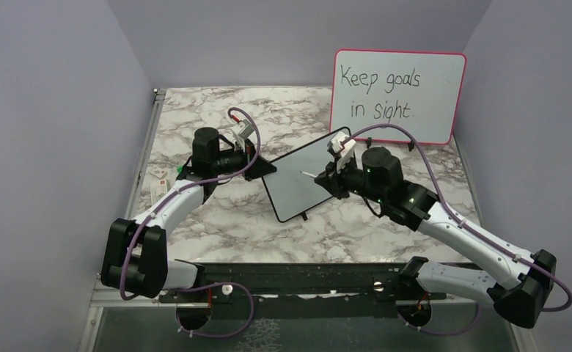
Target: Write a sentence on the whiteboard
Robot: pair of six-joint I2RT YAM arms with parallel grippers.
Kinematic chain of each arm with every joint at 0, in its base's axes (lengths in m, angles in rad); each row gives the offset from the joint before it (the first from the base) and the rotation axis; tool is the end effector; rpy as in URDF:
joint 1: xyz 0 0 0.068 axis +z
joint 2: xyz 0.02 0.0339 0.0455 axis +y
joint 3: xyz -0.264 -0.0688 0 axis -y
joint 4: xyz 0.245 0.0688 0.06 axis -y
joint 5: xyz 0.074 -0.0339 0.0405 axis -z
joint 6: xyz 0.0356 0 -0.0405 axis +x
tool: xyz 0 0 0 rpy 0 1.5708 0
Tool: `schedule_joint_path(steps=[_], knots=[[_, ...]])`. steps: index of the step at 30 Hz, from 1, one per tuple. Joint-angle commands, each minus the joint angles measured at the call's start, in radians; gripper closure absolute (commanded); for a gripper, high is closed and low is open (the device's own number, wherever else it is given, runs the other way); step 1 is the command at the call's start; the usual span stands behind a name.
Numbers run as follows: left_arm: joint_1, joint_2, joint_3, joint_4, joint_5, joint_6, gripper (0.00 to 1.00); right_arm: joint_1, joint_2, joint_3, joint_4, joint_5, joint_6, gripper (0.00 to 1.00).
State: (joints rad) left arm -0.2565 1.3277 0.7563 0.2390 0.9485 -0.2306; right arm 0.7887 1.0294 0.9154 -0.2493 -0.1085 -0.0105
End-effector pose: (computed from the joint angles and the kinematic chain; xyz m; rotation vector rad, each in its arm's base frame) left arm 0.2679 -0.1002 0.2568 0.6905 1.8143 -1.2215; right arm 0.1639 0.1705 0.3326 -0.8392 1.7964 0.6179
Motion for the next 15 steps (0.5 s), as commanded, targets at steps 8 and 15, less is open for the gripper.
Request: schedule_joint_path(steps=[8, 15], knots=[[-0.001, 0.025, 0.015, -0.068, -0.018, 0.031, 1.0, 0.18, 0.05, -0.001, 0.122, 0.276, -0.067, 1.0], [-0.001, 0.058, 0.049, -0.131, -0.029, 0.076, 1.0, 0.253, 0.082, -0.008, 0.163, 0.371, -0.087, 0.99]])
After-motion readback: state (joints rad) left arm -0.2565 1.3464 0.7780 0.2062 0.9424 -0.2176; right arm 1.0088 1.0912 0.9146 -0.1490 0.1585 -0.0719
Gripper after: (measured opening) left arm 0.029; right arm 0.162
